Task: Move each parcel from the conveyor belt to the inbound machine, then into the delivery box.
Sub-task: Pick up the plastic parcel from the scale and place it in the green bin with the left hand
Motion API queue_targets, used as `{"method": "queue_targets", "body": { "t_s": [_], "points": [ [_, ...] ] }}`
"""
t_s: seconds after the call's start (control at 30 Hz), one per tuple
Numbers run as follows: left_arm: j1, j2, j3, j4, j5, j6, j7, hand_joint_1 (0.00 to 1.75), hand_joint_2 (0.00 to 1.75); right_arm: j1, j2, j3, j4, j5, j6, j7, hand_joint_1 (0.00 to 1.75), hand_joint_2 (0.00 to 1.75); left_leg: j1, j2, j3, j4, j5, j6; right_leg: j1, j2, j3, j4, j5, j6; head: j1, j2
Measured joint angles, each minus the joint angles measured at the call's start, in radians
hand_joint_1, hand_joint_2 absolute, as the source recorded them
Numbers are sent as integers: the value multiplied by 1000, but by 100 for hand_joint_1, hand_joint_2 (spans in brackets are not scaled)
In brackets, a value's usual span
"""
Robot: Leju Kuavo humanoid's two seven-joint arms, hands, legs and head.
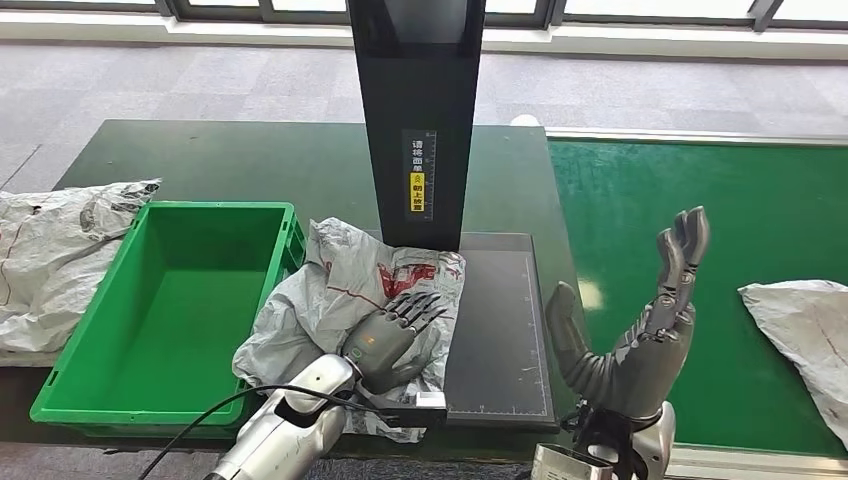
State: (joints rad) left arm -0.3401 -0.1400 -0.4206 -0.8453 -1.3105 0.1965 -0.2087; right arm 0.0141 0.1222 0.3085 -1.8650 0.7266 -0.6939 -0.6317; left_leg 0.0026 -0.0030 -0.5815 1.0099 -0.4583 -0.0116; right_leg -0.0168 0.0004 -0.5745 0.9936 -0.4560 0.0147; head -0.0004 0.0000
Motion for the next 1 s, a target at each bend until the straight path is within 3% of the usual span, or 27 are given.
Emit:
{"method": "queue_targets", "body": {
  "t_s": [0.07,0.2,0.5,1.0],
  "points": [
    [-16,-3,-4,23,7,-21,-9,1,175,8,0,0,-5,0,0,-3,0,175,0,0,1,0,0,0,0,-1,1,0,0,0,0,0],
    [-38,-7,-10,59,27,-62,-31,175,175,10,-1,0,-8,-9,1,-6,0,175,0,-1,4,0,0,0,0,-1,5,0,-1,0,0,0],
    [-95,1,-32,142,92,-164,-123,175,175,0,-5,0,-8,-35,3,-16,0,175,0,-3,8,0,1,2,0,-4,13,0,-1,1,0,0],
    [-120,3,-56,180,94,-183,-109,175,175,-13,-5,0,-8,-20,33,-7,0,175,0,-6,15,-1,-6,2,0,-8,28,-1,-10,0,0,0]
  ]
}}
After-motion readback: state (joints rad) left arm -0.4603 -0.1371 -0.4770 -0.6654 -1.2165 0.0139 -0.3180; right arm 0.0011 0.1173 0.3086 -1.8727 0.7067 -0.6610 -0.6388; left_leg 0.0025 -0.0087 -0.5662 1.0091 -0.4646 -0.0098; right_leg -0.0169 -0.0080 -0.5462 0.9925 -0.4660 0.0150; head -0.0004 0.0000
